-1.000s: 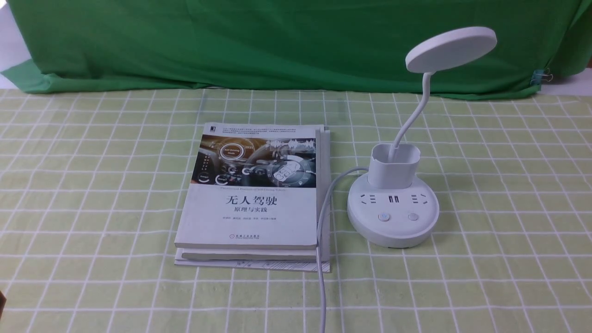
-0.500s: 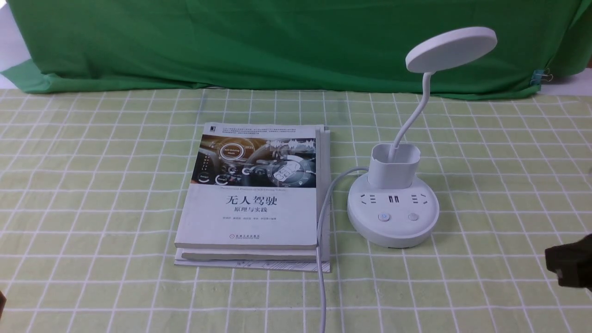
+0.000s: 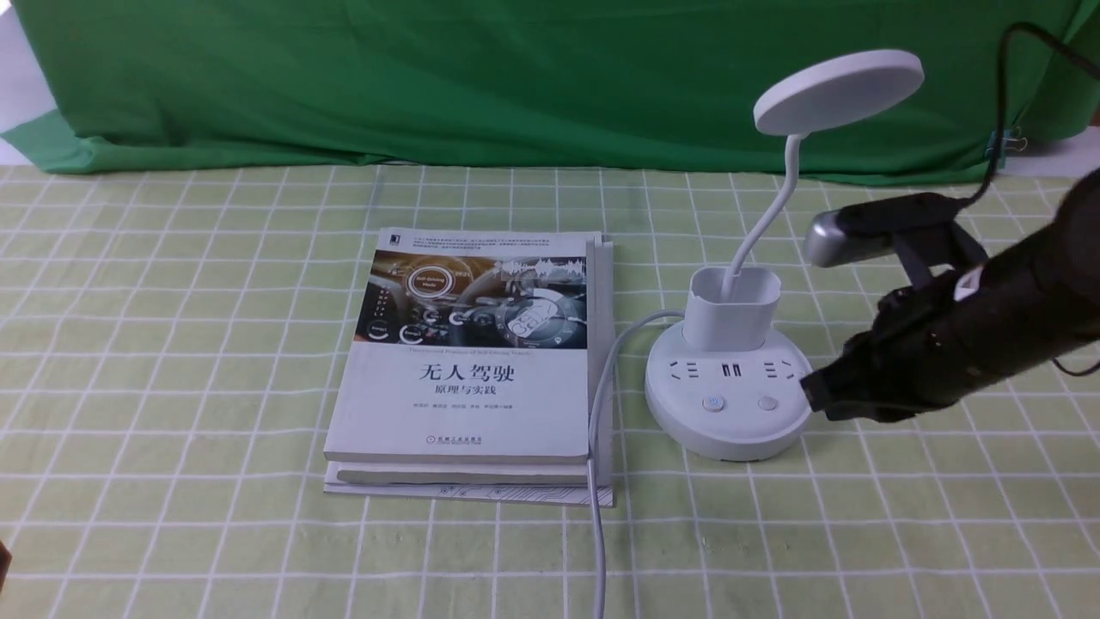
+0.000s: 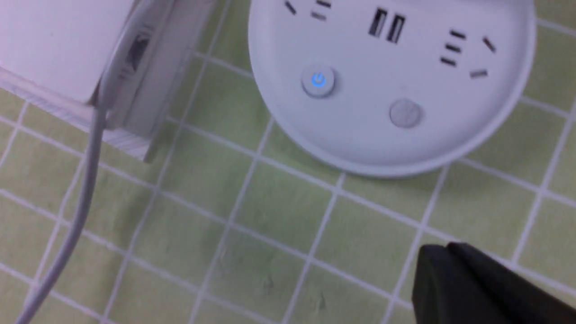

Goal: Turn on the table lamp on the green coffee tablecloth with your hand.
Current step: 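Press the button on the base of the white desk lamp with the right gripper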

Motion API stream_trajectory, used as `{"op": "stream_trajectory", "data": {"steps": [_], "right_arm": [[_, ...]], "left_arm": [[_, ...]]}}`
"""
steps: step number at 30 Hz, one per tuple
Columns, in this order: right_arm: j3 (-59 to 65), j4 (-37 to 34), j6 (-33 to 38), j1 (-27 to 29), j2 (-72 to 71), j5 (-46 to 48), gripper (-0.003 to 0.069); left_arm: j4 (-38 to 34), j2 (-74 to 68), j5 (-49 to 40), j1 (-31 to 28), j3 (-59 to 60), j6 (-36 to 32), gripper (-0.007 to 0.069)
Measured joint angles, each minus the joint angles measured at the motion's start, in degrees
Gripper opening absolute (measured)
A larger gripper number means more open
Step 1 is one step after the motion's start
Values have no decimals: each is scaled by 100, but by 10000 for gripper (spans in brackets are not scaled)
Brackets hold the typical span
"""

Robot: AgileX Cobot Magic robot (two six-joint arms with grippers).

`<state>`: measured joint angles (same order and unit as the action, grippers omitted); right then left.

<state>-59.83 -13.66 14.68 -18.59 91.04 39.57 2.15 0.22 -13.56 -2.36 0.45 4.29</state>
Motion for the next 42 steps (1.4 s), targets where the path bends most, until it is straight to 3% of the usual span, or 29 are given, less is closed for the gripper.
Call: {"op": "stream_trajectory", "data": {"steps": [14,42], "right_arm": [[-768,24,10,-282,1255,-493,31],[-1012,175,-6,-277,1542,-535,31]], "left_arm": [[0,0,0,0,0,0,3],[0,0,0,0,0,0,3]]}}
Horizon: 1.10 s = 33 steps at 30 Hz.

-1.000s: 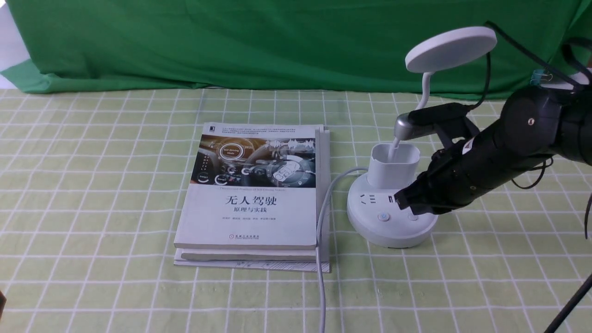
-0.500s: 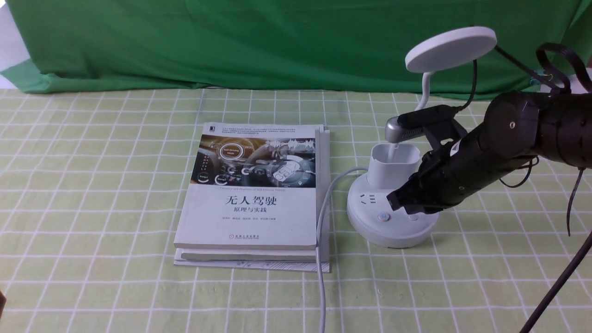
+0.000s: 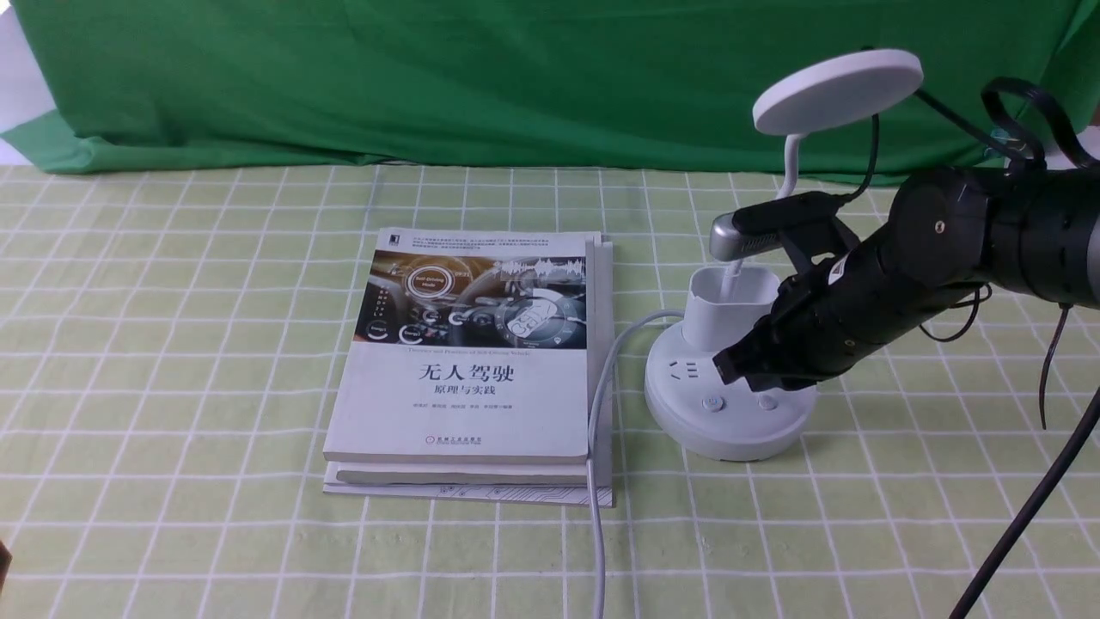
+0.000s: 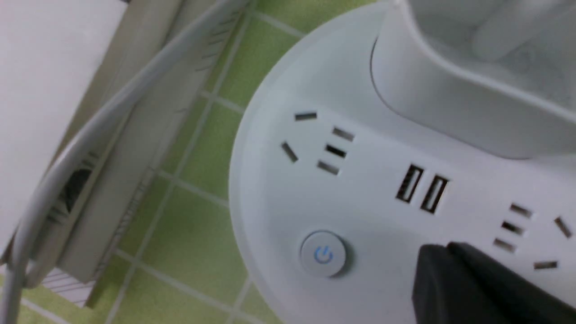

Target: Turn on the table lamp on the green coffee tablecloth with your hand.

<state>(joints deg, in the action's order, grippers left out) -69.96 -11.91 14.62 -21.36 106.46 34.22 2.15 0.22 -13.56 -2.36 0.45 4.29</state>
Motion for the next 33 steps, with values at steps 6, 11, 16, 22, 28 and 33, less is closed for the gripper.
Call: {"op": "stream_trajectory", "data": {"steps": [6,11,16,22,28,33], "right_arm": [[0,2,-11,16,0,154,31],[0,2,-11,47,6,185,31],[-40,2,-7,71,186,128,31],[-96,-30,-7,71,266,47,32],[-46,-22,-7,71,112,40,32],[-44,-22,-11,71,-177,129,32]], "left_arm": [[0,0,0,0,0,0,3],[0,0,0,0,0,0,3],[0,0,0,0,0,0,3],[0,0,0,0,0,0,3],[0,0,0,0,0,0,3],[0,0,0,0,0,0,3]]}}
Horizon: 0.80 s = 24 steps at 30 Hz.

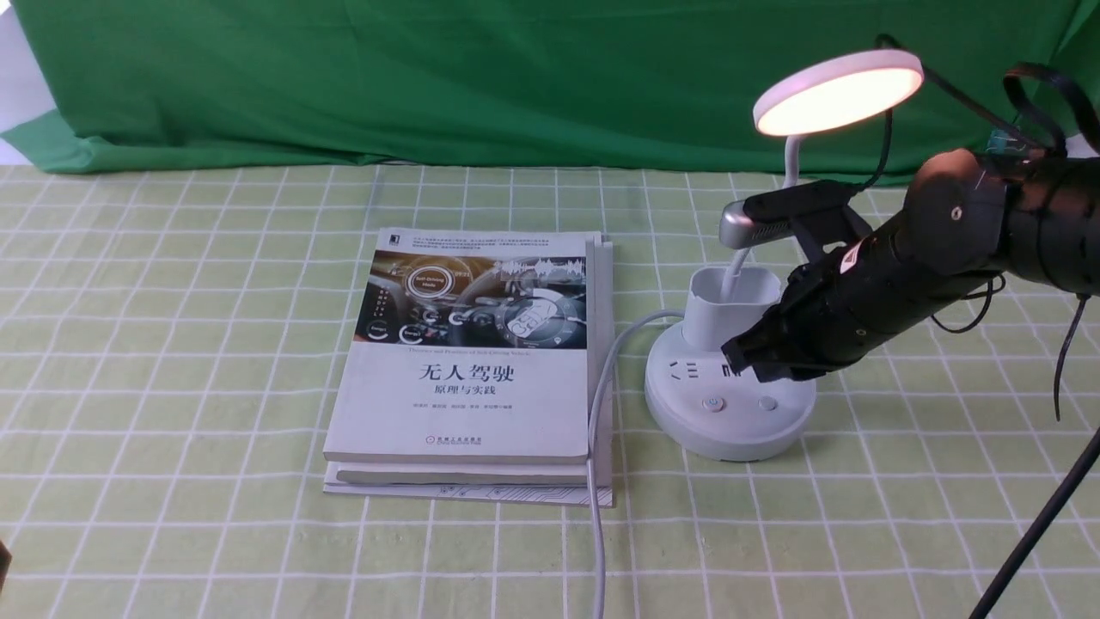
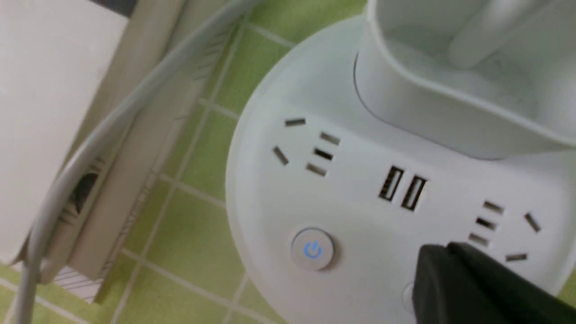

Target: Turn on the table lamp on the green coffee tablecloth with your hand.

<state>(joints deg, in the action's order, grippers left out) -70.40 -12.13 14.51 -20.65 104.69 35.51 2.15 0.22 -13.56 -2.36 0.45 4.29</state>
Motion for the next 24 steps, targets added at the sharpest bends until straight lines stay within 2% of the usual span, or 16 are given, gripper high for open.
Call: {"op": "stream_trajectory", "data": {"steps": [10,14,24], "right_arm": [[180,6,16,0,-211,456,32],[629,6,13,0,-720,470,32],[2373,6,-359,0,-3173,498,32]], "left_arm": [[0,0,0,0,0,0,3],[0,0,0,0,0,0,3],[0,0,0,0,0,0,3]]}}
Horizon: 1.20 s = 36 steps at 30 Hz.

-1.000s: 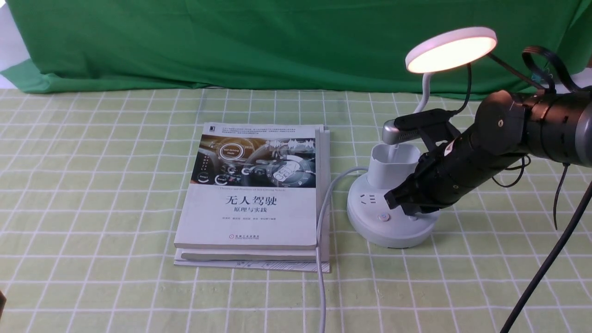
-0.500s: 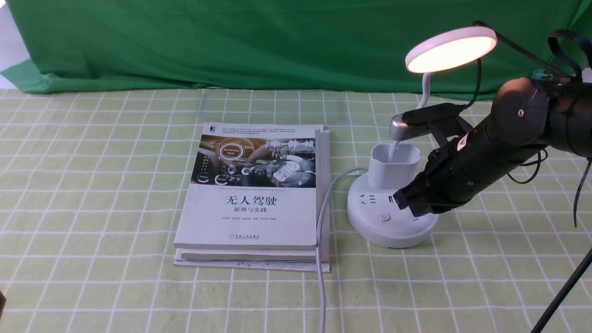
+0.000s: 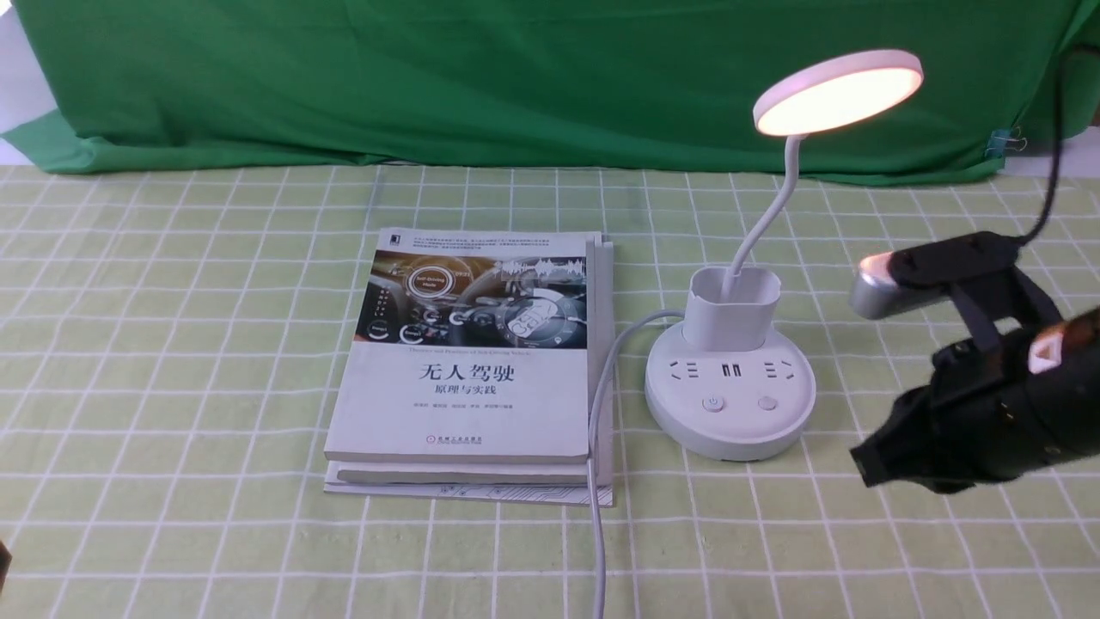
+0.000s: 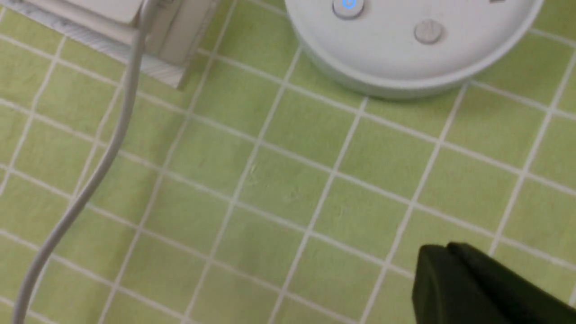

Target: Turn on the table lamp on the green coffee tablecloth with your hand.

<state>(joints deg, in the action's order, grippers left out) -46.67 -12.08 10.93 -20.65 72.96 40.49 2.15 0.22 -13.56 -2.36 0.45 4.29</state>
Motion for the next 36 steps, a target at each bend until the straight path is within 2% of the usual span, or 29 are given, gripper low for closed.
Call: {"op": "stream_trajectory", "data": {"steps": [8,18,22,26,28,29,34,36], "right_arm": [[485,-5,-549,0,-1471,582,41],[487,6,-590,0,-2416,59,68],[639,65,-362,184,-2793,-133,31],[1538,20,169,947,-3930,-836,29],[1872,14,238,1115,-4307,-1076,29],[2344,14,286,1309,-4833,-1611,29],[3698,8,369,1630,-5816,-2909,29],[4041,8,375,1714,-6076,-3074,29]], "left_arm": [[0,0,0,0,0,0,3],[0,0,0,0,0,0,3],[0,0,0,0,0,0,3],[0,0,0,0,0,0,3],[0,0,0,0,0,0,3],[0,0,0,0,0,0,3],[0,0,0,0,0,0,3],[0,0,0,0,0,0,3]]}}
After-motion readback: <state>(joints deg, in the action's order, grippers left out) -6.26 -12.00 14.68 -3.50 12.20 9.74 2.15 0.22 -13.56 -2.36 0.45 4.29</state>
